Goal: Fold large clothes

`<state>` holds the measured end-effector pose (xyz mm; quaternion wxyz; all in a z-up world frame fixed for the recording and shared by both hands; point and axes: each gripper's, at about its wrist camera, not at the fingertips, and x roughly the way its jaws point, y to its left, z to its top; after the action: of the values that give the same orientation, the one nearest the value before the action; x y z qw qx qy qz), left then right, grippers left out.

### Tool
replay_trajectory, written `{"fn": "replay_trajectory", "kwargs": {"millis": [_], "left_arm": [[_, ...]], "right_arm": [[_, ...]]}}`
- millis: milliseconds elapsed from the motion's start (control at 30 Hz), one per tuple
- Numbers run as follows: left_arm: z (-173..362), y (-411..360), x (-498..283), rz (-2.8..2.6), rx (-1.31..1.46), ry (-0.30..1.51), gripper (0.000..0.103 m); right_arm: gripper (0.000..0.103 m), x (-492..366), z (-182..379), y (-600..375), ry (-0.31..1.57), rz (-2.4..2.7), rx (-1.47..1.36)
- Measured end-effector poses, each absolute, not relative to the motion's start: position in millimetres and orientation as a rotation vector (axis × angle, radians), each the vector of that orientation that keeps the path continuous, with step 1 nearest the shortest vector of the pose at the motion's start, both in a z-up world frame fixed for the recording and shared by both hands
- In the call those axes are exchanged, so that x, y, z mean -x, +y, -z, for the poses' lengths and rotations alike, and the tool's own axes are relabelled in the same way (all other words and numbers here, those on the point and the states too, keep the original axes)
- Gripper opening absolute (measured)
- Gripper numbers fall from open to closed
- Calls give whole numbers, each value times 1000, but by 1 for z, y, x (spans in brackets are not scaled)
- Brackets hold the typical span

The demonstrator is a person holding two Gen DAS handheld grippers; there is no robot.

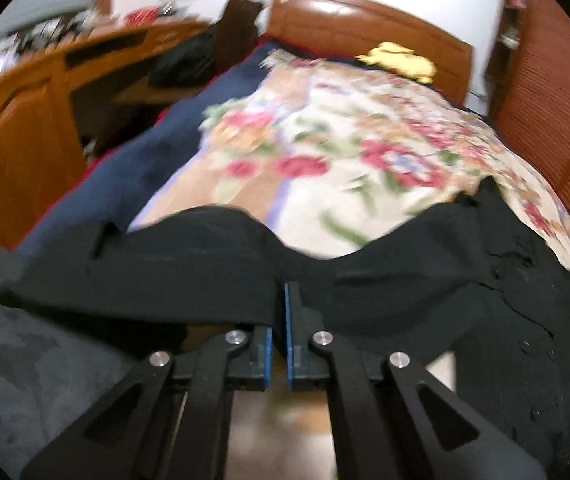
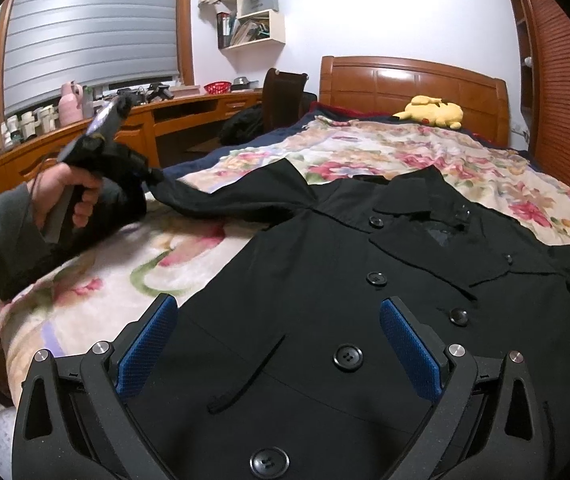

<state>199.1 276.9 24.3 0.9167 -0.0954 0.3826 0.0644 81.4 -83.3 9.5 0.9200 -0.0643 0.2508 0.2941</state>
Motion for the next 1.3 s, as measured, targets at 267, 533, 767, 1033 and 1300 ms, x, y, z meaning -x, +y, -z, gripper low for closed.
{"fn": "replay_trajectory", "kwargs": {"millis": [267,533,767,1033,1300], "left_arm": [[-91,173,-171,31,27,714,0],[-130,93,-130,155,-77,699,0],[-126,53,-95,211,-137,739,0],[-108,57,-55,240,-119,762,17],[-99,76,-16,218,-110,717,37]], "right_arm": [[102,-83,-25,-122,479,-542,107],[101,-88,-15,-151,517,-496,81],[101,-83,-20,-157,502,-501,72],[101,-81,-23,-157,490,-515,58],[101,-81,-24,-142,495,-559,68]]}}
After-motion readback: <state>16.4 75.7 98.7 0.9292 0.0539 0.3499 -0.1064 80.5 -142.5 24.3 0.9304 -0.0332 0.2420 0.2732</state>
